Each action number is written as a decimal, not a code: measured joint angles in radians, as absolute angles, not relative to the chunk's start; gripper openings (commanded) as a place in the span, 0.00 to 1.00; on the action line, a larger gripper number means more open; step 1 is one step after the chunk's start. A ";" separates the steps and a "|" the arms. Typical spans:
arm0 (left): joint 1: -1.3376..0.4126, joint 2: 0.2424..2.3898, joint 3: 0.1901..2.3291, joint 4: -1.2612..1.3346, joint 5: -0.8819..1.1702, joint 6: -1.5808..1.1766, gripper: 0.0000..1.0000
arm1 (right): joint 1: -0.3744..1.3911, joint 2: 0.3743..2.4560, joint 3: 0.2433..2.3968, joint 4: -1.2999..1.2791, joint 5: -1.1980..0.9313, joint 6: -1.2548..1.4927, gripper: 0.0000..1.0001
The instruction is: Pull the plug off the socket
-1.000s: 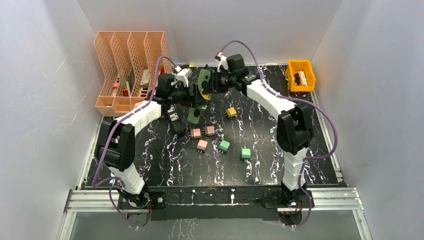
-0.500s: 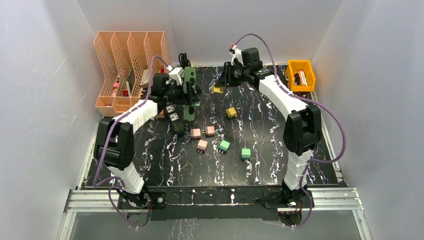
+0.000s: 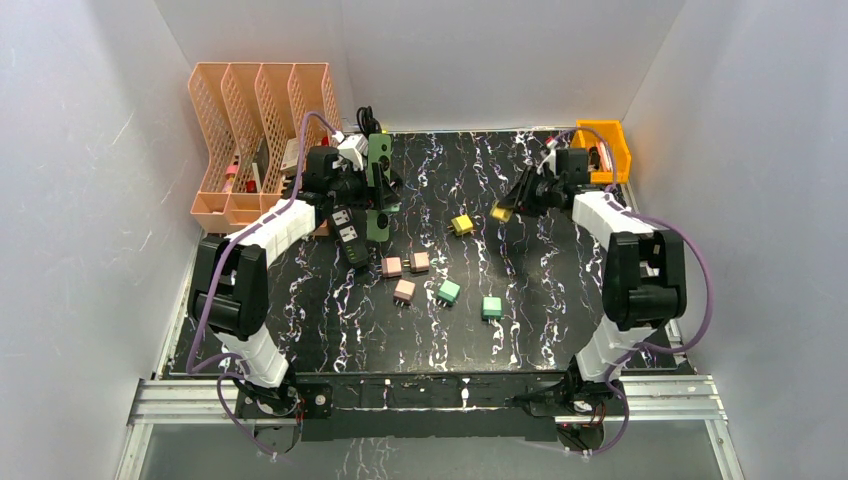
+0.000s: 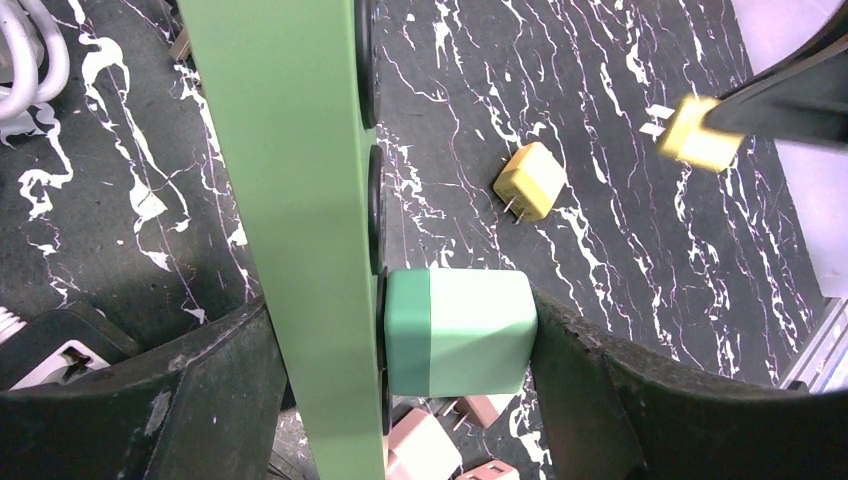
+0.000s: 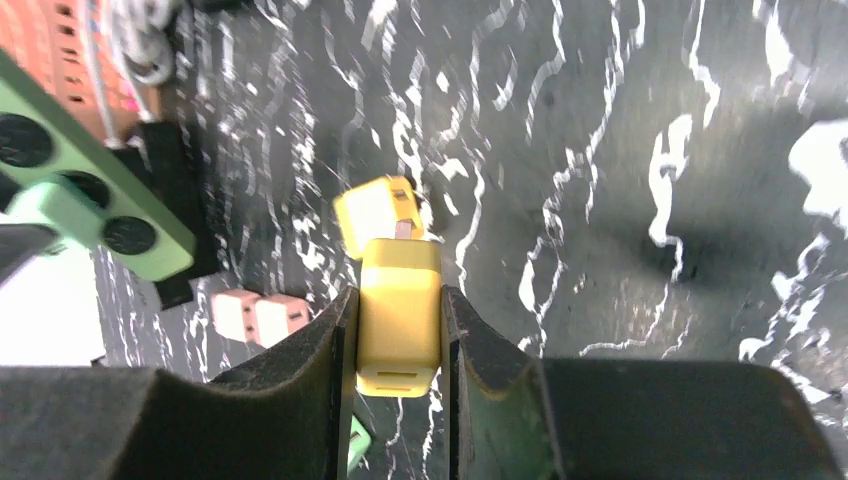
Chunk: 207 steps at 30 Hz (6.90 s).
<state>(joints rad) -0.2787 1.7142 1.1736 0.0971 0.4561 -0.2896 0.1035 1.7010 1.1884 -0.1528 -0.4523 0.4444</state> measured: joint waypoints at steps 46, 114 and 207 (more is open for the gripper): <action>-0.284 1.788 1.164 0.653 0.717 -0.996 0.46 | 0.427 1.936 1.237 0.559 -0.928 0.625 0.80; -0.226 1.826 1.076 0.698 0.534 -0.958 0.00 | 0.675 1.803 1.493 -0.068 -0.247 0.117 0.94; -0.231 2.170 1.616 -0.089 0.445 -0.477 0.08 | 0.394 1.493 0.794 -0.230 -0.535 0.258 0.28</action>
<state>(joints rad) -0.2314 2.1702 1.6157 -0.0890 0.4454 -0.4766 0.3939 1.4930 0.7944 -0.2300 -0.5355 0.2581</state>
